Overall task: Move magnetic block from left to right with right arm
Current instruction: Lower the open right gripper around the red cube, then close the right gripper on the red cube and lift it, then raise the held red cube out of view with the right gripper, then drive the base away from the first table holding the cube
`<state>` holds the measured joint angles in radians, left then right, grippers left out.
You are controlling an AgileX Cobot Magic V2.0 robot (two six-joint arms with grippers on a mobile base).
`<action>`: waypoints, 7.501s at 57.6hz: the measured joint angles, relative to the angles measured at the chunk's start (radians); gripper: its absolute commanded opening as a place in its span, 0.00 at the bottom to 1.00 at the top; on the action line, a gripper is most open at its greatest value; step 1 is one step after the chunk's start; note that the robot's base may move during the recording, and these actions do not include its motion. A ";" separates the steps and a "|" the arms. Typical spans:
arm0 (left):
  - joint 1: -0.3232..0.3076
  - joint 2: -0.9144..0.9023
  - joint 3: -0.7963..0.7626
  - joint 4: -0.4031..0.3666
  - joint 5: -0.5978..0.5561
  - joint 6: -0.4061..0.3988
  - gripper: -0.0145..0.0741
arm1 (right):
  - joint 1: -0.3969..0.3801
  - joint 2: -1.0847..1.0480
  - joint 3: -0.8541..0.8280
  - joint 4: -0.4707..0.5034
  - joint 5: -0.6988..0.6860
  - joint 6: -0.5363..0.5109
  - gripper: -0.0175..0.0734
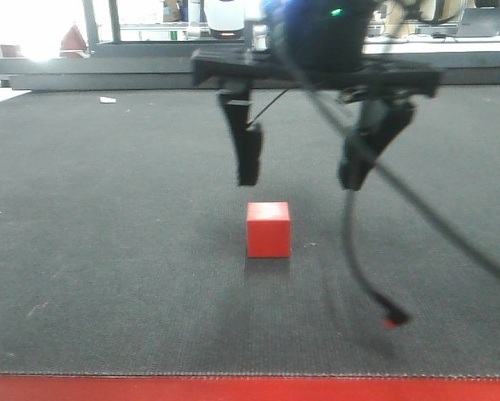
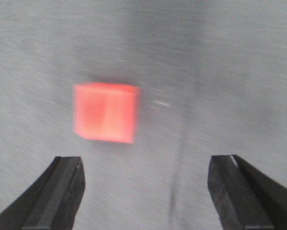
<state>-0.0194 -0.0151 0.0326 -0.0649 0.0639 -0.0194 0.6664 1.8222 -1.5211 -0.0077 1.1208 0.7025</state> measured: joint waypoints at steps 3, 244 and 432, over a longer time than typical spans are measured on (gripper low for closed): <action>0.000 0.000 0.000 0.000 0.000 0.000 0.03 | 0.002 0.027 -0.030 0.008 0.011 0.000 0.88; 0.000 0.000 0.000 0.000 0.000 0.000 0.03 | -0.678 -1.581 1.194 0.067 -1.027 -0.733 0.46; 0.000 0.000 0.000 0.000 0.000 0.000 0.03 | -0.678 -1.581 1.194 0.069 -1.027 -0.734 0.46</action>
<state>-0.0194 -0.0151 0.0326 -0.0649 0.0639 -0.0194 -0.0112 0.2413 -0.3272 0.0617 0.0936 -0.0317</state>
